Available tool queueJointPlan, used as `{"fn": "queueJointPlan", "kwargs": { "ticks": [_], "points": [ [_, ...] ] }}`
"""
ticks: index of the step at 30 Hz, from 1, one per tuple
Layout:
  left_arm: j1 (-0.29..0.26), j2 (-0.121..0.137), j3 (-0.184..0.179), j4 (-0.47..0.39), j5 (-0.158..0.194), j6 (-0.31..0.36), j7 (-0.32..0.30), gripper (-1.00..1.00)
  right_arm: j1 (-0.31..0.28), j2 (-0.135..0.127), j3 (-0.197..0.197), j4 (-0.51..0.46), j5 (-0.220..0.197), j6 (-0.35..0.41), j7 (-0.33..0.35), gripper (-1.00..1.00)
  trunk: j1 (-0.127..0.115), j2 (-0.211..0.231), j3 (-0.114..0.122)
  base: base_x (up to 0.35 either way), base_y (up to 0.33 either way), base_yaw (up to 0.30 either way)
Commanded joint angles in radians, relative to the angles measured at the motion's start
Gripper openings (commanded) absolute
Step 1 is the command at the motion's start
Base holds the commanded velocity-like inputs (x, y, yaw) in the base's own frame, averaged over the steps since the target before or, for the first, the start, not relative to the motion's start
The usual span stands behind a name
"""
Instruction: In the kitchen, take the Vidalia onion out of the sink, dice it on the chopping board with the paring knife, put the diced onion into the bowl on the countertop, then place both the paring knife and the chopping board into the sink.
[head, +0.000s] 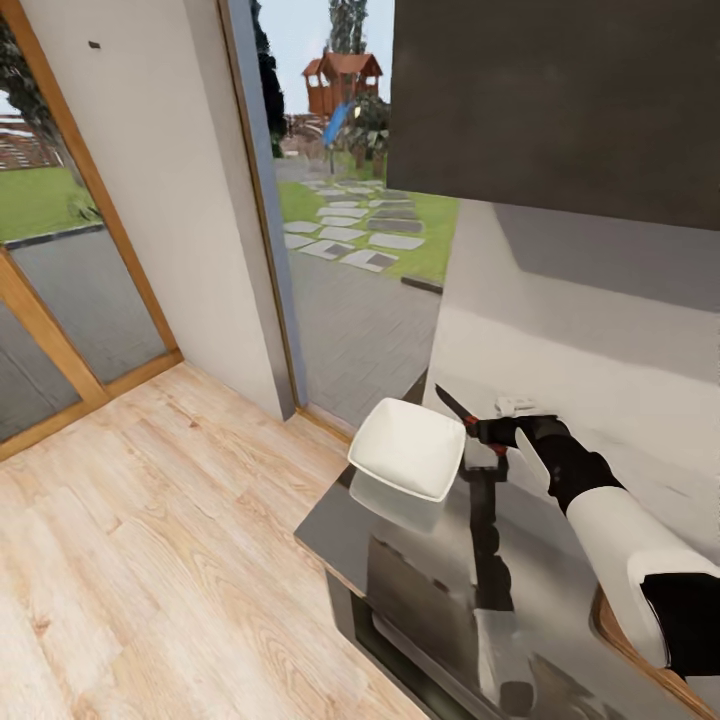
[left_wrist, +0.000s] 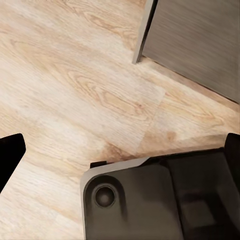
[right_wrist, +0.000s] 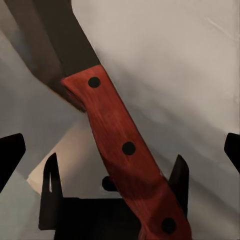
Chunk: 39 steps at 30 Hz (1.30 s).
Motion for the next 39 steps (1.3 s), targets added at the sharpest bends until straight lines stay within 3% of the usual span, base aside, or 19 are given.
{"fn": "queueJointPlan", "kwargs": {
  "ticks": [1, 39],
  "points": [
    [0.0, 0.001, -0.005, 0.0, 0.01, -0.001, 0.001, 1.0, -0.001, -0.001, 0.006, -0.001, -0.008, 0.005, -0.002, 1.0, 0.001, -0.002, -0.002, 0.0, -0.064, 0.0],
    [0.0, 0.001, -0.005, 0.011, 0.008, -0.001, 0.002, 1.0, 0.0, -0.001, 0.006, -0.001, -0.008, 0.005, -0.002, 1.0, 0.001, -0.002, -0.007, 0.0, -0.025, 0.0]
  ]
}}
